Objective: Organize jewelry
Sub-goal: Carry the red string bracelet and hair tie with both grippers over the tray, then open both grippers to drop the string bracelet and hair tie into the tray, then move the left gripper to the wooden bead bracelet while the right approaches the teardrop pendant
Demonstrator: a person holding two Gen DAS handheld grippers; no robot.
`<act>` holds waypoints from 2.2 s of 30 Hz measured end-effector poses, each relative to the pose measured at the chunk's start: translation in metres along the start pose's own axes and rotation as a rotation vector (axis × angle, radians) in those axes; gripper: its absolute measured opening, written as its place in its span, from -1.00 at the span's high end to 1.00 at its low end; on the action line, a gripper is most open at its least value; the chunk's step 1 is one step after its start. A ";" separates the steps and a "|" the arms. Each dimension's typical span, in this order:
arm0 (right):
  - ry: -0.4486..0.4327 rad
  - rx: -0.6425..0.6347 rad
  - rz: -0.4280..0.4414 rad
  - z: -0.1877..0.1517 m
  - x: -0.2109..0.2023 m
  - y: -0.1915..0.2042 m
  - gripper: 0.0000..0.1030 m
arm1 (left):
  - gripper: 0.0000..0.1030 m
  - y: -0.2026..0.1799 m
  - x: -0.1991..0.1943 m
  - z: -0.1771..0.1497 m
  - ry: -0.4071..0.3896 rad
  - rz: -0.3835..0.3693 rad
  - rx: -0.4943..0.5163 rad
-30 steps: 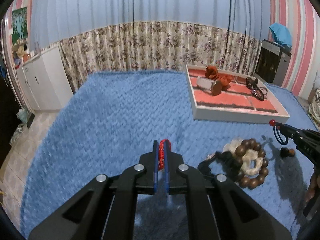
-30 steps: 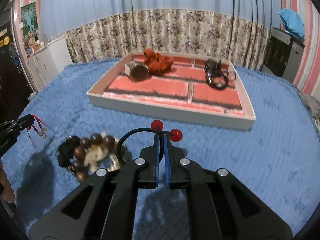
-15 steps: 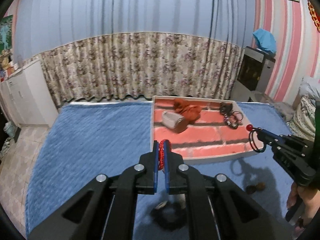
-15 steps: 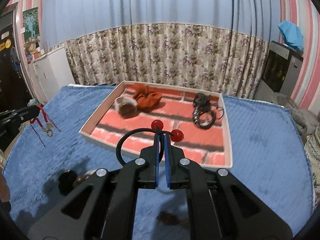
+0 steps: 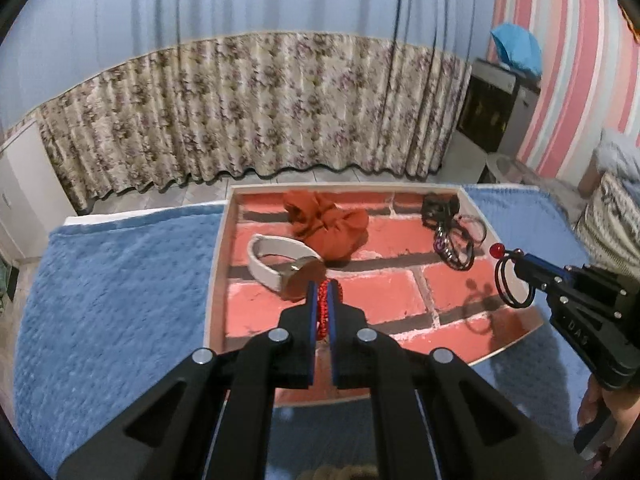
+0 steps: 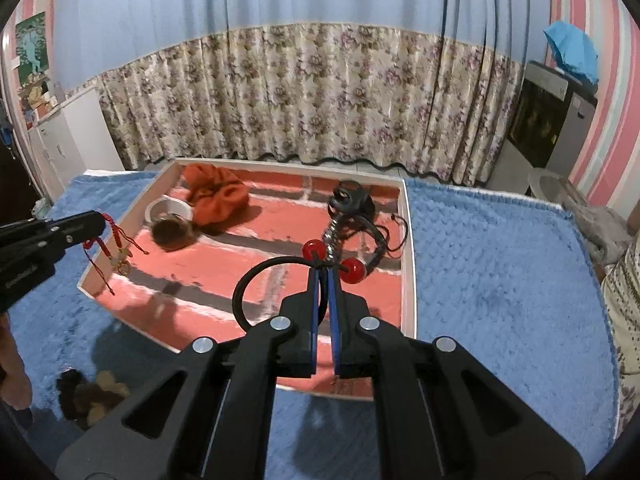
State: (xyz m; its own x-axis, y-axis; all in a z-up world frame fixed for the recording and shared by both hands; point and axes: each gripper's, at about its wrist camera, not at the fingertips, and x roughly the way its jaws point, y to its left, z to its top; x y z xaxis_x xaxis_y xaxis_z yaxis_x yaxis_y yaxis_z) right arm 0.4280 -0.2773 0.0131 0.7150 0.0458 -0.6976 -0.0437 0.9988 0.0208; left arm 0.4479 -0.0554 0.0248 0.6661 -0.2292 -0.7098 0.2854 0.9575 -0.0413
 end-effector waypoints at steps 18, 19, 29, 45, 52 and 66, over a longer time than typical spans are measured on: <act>0.097 0.023 -0.041 -0.010 0.069 -0.017 0.89 | 0.90 -0.006 0.087 -0.002 0.094 0.058 0.066; 0.101 0.023 -0.048 -0.010 0.072 -0.017 0.89 | 0.90 -0.004 0.090 -0.003 0.104 0.061 0.062; 0.136 0.020 -0.045 -0.006 0.081 -0.022 0.71 | 0.88 0.001 0.095 -0.003 0.133 0.056 0.052; -0.051 0.025 -0.001 0.000 -0.014 -0.030 -0.77 | -0.47 -0.002 -0.009 -0.004 -0.056 0.043 0.036; -0.133 -0.017 -0.024 -0.020 -0.070 -0.020 -0.91 | -0.75 0.014 -0.076 -0.015 -0.161 0.066 -0.016; -0.110 0.020 -0.130 -0.087 -0.111 -0.019 -0.92 | -0.81 0.028 -0.146 -0.102 -0.206 0.132 -0.037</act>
State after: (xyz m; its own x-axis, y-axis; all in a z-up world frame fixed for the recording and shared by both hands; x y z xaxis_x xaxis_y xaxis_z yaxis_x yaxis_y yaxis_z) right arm 0.2894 -0.3029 0.0278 0.7860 -0.0832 -0.6126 0.0672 0.9965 -0.0491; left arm 0.2887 0.0230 0.0554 0.8237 -0.1290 -0.5521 0.1639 0.9864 0.0141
